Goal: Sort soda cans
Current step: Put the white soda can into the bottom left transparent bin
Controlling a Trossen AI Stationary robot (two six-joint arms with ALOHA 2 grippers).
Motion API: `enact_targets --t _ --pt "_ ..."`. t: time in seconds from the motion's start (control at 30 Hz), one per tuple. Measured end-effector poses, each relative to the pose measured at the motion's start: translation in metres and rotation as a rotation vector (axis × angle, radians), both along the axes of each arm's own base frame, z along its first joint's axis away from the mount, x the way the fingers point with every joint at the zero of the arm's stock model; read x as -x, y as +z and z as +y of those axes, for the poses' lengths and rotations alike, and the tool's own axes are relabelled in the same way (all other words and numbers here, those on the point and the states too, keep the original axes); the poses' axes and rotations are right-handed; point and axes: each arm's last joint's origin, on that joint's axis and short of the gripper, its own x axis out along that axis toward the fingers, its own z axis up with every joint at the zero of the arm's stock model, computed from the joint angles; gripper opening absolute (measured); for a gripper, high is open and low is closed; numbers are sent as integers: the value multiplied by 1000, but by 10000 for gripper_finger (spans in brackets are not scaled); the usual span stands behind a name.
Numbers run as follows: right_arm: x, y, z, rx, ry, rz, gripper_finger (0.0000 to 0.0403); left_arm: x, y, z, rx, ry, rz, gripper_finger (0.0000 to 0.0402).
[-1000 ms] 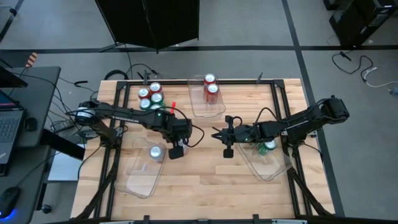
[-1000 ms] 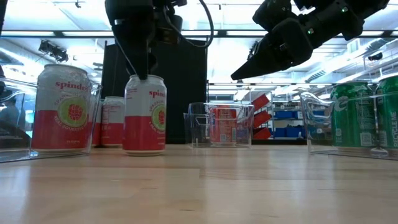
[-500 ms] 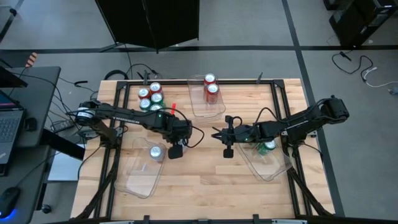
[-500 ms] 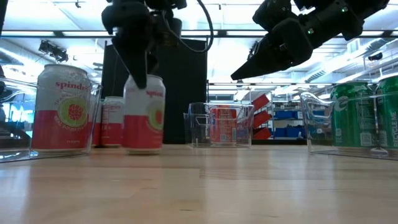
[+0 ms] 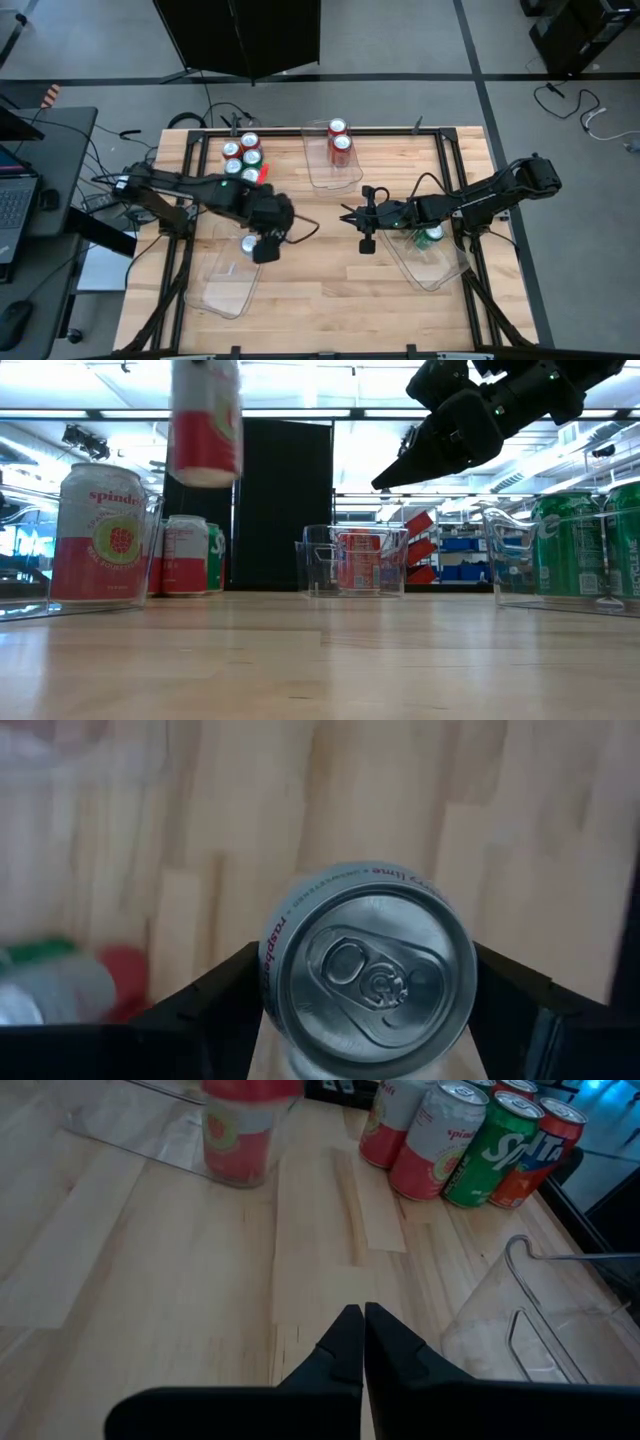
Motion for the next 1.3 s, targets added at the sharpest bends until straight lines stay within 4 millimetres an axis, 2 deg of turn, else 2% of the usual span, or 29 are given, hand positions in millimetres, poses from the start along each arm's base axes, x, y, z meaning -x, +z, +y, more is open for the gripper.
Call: enact_targets --t 0.23,0.47,0.73,0.93,1.03,1.3 --pt "0 0 0 2 1 0 0 33 4 -38 63 133 118 277" --pt "0 0 0 9 4 1 0 52 5 -75 99 181 110 277" --pt "0 0 0 9 3 -1 1 81 4 -111 174 326 147 277" --pt "0 0 0 9 3 -1 1 92 4 -118 155 377 150 277" --pt "0 0 0 9 3 -2 0 92 -8 -118 120 368 170 277" --pt "0 1 0 13 7 -7 0 88 -59 -122 103 261 162 277"
